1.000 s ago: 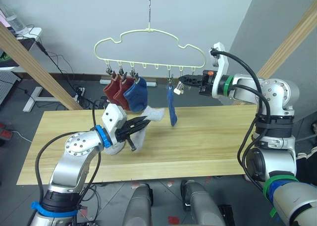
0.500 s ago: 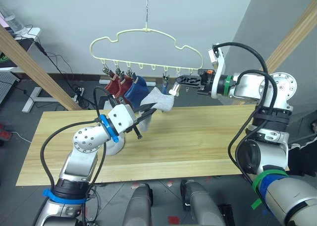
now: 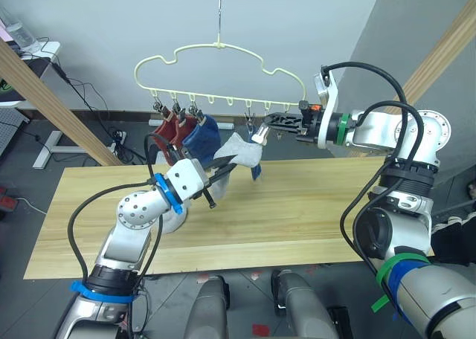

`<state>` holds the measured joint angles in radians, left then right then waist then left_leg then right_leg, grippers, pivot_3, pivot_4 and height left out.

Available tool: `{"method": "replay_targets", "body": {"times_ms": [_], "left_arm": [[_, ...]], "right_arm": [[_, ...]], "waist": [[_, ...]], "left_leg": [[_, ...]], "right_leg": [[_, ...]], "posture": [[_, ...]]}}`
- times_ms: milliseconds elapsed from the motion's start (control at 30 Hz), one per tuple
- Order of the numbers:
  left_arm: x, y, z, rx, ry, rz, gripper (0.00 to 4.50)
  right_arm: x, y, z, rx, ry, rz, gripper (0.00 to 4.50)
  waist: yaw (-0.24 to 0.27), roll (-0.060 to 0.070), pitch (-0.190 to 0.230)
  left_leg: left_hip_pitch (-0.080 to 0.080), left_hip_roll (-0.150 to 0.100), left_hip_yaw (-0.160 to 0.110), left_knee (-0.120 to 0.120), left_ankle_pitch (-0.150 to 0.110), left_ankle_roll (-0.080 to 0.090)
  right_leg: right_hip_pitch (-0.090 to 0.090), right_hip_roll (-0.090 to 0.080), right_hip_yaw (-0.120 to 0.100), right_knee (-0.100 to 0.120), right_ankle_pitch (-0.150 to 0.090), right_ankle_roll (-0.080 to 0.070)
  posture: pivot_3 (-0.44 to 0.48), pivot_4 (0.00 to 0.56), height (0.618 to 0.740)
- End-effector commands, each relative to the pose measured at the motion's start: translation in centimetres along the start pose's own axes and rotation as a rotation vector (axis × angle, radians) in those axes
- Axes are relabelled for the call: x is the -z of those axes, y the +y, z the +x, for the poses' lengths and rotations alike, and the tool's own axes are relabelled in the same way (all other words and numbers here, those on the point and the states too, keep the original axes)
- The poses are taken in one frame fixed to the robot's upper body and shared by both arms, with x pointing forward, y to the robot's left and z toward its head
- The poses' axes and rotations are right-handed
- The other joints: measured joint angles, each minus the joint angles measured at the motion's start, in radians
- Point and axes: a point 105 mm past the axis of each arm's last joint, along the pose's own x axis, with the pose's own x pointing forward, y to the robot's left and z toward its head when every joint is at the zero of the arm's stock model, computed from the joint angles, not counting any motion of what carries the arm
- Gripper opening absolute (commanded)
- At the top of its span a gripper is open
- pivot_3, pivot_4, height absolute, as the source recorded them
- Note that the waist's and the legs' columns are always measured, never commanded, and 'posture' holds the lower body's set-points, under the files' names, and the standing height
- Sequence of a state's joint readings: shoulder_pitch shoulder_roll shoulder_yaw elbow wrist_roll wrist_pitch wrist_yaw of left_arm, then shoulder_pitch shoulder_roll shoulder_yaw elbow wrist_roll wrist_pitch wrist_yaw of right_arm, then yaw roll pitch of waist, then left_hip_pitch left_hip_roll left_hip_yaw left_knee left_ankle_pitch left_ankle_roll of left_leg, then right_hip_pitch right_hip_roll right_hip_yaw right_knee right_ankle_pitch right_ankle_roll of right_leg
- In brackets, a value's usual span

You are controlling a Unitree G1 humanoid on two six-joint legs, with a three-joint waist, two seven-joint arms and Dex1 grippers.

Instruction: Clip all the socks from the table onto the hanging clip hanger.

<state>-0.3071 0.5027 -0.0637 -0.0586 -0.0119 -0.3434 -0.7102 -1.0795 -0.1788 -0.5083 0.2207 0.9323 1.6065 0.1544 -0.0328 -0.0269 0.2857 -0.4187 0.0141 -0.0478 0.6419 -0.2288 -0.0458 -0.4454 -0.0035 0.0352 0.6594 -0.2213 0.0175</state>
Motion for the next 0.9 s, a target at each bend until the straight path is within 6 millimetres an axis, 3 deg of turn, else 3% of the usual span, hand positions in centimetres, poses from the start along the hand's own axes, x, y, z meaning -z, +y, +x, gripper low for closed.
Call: {"method": "replay_targets", "body": {"times_ms": [33, 567, 900], "left_arm": [[-0.78, 0.73, 0.29, -0.043, -0.036, 0.034, 0.01], [-0.88, 0.88, 1.12, -0.064, -0.043, 0.028, 0.01], [-0.81, 0.89, 1.11, -0.053, -0.038, 0.026, 0.0]], "right_arm": [[-0.04, 0.81, -0.19, -0.037, 0.001, -0.015, 0.0], [0.4, 1.32, 0.25, -0.058, 0.009, 0.0, 0.0], [0.63, 0.51, 0.0, 0.014, 0.007, -0.034, 3.45]], "waist": [[0.0, 0.0, 0.0], [-0.001, 0.0, 0.0], [-0.001, 0.0, 0.0]], "left_leg": [[0.0, 0.0, 0.0, 0.0, 0.0, 0.0], [0.0, 0.0, 0.0, 0.0, 0.0, 0.0], [0.0, 0.0, 0.0, 0.001, 0.0, 0.0]], "right_leg": [[0.0, 0.0, 0.0, 0.0, 0.0, 0.0], [0.0, 0.0, 0.0, 0.0, 0.0, 0.0], [0.0, 0.0, 0.0, 0.001, 0.0, 0.0]], "posture": [[0.0, 0.269, 0.74], [0.003, 0.275, 0.74], [0.006, 0.278, 0.74]]}}
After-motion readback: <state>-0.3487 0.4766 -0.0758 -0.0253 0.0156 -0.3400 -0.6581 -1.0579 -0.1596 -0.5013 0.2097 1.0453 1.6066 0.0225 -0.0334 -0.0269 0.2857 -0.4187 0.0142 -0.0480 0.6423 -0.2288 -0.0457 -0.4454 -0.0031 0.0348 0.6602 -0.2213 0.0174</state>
